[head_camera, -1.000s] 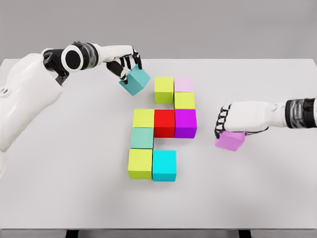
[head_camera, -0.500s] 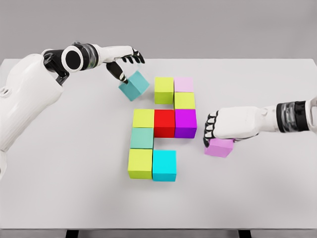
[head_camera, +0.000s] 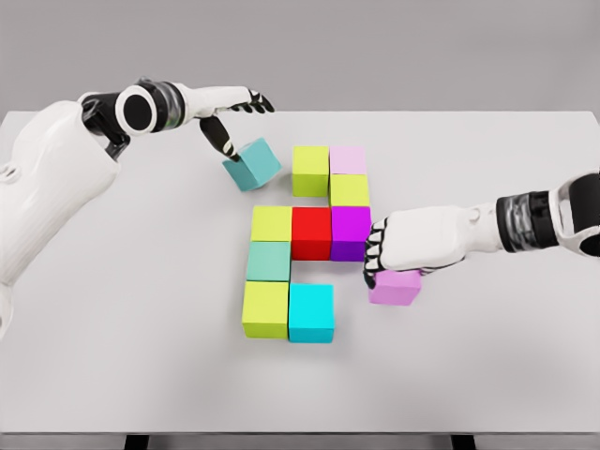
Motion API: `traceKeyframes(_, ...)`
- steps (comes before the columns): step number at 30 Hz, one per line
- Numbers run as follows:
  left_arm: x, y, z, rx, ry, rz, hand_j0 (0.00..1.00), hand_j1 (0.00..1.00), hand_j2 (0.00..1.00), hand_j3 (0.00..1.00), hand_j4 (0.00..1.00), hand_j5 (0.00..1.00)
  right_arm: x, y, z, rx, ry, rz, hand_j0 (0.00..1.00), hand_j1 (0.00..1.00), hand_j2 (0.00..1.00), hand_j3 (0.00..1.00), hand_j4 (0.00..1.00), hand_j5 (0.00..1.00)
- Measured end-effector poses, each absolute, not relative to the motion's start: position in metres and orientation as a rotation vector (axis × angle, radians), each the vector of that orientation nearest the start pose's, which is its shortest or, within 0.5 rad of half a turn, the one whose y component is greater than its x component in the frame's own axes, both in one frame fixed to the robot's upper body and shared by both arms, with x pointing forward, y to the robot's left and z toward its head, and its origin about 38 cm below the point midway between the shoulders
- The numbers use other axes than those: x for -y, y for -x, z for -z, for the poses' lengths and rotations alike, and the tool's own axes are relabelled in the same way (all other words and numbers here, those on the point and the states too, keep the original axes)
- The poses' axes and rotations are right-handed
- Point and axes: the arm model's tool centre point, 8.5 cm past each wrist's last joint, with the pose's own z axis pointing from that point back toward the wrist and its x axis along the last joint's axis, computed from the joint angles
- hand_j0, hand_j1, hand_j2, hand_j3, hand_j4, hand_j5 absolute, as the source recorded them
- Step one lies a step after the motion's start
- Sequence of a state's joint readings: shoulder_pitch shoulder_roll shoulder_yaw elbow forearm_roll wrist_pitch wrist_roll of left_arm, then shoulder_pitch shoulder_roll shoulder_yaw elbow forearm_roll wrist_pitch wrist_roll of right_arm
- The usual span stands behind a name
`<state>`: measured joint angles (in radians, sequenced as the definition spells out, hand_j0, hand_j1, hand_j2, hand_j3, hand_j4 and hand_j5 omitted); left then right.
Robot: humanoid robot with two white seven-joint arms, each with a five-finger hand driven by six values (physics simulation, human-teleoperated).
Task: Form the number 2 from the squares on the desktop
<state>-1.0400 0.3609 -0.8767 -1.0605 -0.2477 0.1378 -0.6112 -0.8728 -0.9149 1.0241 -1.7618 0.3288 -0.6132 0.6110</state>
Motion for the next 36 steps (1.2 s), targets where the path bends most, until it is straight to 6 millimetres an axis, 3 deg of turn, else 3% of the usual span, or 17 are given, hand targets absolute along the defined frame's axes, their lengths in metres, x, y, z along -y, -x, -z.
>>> traceKeyframes(8,-0.158,-0.555,-0.227,1.123,-0.319,1.556,0.91,0.91,0.91,0.91,0.91,0.91,0.201,-0.364,-0.21,-1.502,-0.052,2.978,0.57,0.57,0.57,0.57,0.57,0.57)
traceKeyframes(10,-0.154,-0.555,-0.227,1.13,-0.307,1.555,0.91,0.91,0.91,0.91,0.91,0.91,0.201,-0.363,-0.208,-1.498,-0.044,2.979,0.68,0.68,0.68,0.68,0.68,0.68)
traceKeyframes(13,-0.149,-0.555,-0.226,1.131,-0.301,1.557,0.91,0.91,0.91,0.91,0.91,0.91,0.201,-0.363,-0.207,-1.496,-0.041,2.982,1.0,1.0,1.0,1.0,1.0,1.0)
traceKeyframes(19,-0.147,-0.556,-0.227,1.129,-0.3,1.554,0.91,0.91,0.91,0.91,0.91,0.91,0.207,-0.365,-0.213,-1.501,-0.069,2.988,1.0,1.0,1.0,1.0,1.0,1.0)
traceKeyframes(26,-0.143,-0.56,-0.245,1.166,-0.29,1.544,0.91,0.91,0.91,0.91,0.91,0.91,0.271,-0.369,-0.236,-1.653,-0.226,3.084,1.0,1.0,1.0,1.0,1.0,1.0)
traceKeyframes(31,-0.148,-0.562,-0.252,1.18,-0.278,1.529,0.93,0.93,0.93,0.93,0.93,0.93,0.299,-0.384,-0.243,-1.688,-0.335,3.143,1.0,1.0,1.0,1.0,1.0,1.0)
traceKeyframes(33,-0.162,-0.562,-0.254,1.193,-0.262,1.518,0.99,0.99,0.99,0.99,0.99,0.99,0.303,-0.395,-0.236,-1.72,-0.349,3.167,1.0,1.0,1.0,1.0,1.0,1.0)
traceKeyframes(36,-0.193,-0.559,-0.251,1.22,-0.251,1.542,1.0,1.0,1.0,1.0,1.0,1.0,0.309,-0.406,-0.223,-1.71,-0.375,3.213,1.0,1.0,1.0,1.0,1.0,1.0)
